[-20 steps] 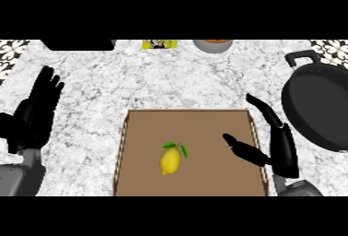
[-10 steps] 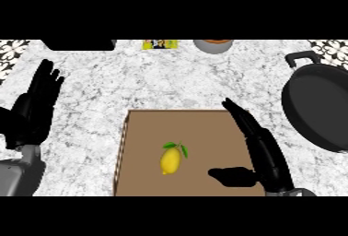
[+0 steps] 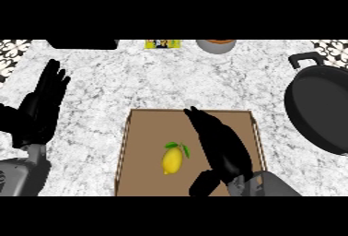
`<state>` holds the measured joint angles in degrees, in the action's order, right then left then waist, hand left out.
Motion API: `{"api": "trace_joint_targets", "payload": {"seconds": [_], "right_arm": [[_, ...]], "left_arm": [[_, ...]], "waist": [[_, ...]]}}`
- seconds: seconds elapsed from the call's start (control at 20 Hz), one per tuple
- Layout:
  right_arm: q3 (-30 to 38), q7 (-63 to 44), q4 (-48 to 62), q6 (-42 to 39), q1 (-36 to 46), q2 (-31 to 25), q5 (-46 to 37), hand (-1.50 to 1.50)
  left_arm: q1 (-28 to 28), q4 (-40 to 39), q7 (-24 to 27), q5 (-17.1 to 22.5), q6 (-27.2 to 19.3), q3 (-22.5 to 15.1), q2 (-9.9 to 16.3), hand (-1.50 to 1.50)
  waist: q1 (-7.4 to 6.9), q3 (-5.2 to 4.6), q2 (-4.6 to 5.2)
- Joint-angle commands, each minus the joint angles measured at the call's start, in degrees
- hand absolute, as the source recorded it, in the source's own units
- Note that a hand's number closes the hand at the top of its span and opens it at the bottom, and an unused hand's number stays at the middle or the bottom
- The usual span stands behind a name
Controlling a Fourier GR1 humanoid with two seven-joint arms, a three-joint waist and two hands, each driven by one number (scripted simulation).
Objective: Pick the lemon from the tray and place it in the pot
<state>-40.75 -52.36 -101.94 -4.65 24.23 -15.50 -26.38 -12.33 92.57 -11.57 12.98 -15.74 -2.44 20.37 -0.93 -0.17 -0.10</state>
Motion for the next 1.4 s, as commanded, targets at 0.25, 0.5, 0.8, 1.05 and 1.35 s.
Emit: {"api": "trace_joint_targets", "payload": {"seconds": [0.25,0.5,0.8,1.05,1.35], "right_arm": [[1.0,-7.2,9.5,-6.8,4.1,13.3,-1.8,-1.5],[0.8,-9.1,10.0,-9.0,3.6,15.4,-3.8,-1.5],[-1.8,-11.2,15.9,-6.3,3.5,15.5,-6.5,-1.5],[-6.0,-11.0,17.0,-1.5,2.6,15.5,-6.3,-1.5],[-3.3,-4.4,27.1,1.3,6.7,15.5,-5.7,-1.5]], "left_arm": [[1.8,2.6,-1.2,-2.6,-0.5,0.8,-2.0,0.0],[1.4,-0.7,0.7,-1.7,3.0,3.2,-2.2,0.0],[-1.2,-1.7,0.2,-4.3,1.5,2.2,-3.7,0.0],[-0.4,-0.5,-0.5,-4.8,1.8,3.0,-5.1,0.0],[-1.5,0.8,-3.2,-4.6,4.3,5.9,-3.4,0.0]], "waist": [[0.68,0.17,0.03],[0.86,0.16,0.04],[0.96,0.16,0.1],[0.74,0.16,0.1],[0.43,0.17,0.17]]}}
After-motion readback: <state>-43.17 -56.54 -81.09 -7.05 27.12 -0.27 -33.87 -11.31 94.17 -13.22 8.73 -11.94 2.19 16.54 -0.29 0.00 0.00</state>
